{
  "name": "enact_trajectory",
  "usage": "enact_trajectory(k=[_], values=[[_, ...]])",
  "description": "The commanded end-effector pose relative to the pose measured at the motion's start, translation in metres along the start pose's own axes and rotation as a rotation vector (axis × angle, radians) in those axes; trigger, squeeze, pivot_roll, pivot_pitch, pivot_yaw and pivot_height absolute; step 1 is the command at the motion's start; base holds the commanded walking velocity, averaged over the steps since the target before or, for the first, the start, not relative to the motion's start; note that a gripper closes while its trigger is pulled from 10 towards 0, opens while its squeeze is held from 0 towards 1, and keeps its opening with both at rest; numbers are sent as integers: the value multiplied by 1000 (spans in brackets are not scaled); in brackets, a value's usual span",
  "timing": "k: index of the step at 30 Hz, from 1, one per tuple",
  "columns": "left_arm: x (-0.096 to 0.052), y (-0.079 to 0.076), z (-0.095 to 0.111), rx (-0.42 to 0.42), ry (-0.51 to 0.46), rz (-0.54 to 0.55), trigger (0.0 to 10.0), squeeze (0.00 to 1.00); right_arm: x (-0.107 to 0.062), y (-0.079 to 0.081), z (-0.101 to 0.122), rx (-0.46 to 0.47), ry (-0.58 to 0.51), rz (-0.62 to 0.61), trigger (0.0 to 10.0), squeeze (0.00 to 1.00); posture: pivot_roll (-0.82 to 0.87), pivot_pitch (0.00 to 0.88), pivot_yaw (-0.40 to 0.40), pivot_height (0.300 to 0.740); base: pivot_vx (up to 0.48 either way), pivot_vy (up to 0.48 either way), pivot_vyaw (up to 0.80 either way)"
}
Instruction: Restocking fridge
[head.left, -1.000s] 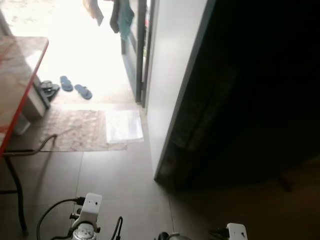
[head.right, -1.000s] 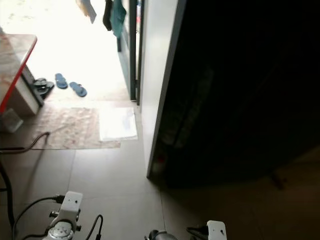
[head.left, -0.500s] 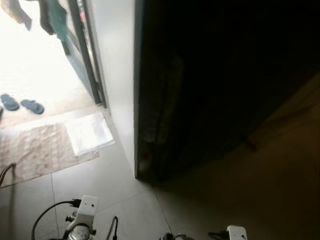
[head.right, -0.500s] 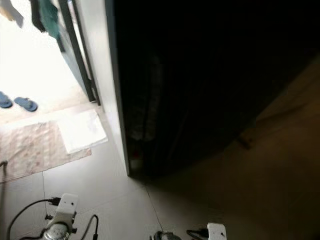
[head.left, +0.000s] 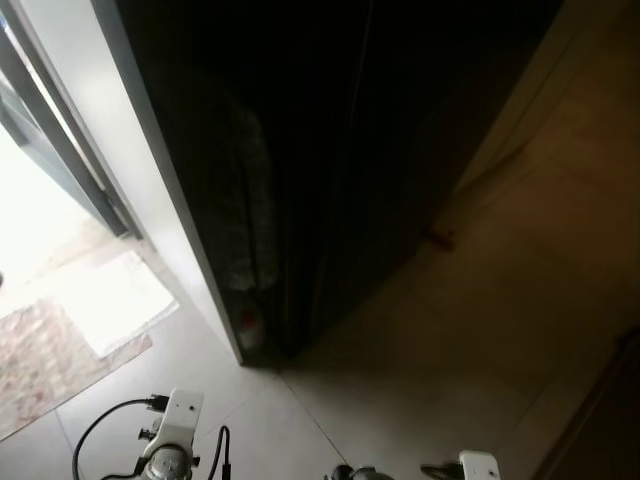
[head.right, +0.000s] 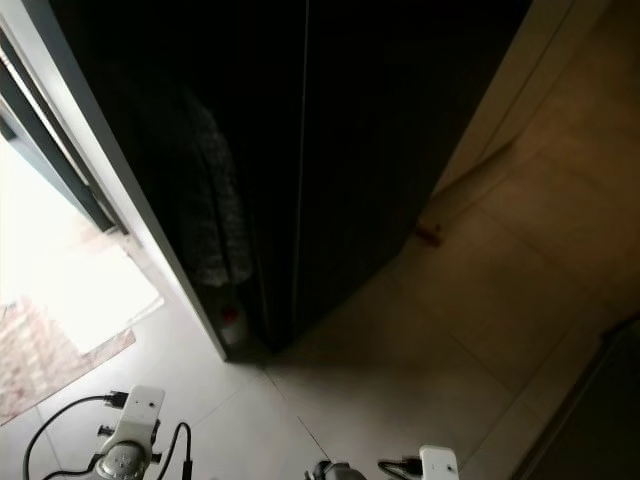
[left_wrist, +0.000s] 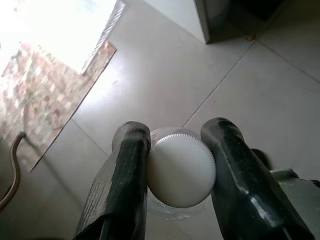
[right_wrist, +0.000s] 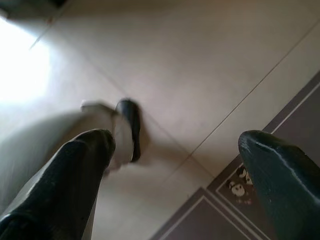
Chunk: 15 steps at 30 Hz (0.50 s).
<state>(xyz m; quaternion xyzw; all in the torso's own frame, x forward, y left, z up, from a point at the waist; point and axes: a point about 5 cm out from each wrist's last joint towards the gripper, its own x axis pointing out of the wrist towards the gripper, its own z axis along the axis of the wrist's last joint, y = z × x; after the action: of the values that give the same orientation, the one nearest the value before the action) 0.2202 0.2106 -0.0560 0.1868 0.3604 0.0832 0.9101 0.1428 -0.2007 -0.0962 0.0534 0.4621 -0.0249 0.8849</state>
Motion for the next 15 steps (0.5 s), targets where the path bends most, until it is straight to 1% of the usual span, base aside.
enact_trajectory(k=[1,15], values=[[-4,1,-15,6,50,-1,10000,0,-5,-3,-16,15,47,-12,10000,0,-77,190,-43,740,0,0,-800],[-4,1,-17,8,58,-6,10000,0,-5,-3,-16,11,47,-13,10000,0,-80,183,-43,740,0,0,-800]])
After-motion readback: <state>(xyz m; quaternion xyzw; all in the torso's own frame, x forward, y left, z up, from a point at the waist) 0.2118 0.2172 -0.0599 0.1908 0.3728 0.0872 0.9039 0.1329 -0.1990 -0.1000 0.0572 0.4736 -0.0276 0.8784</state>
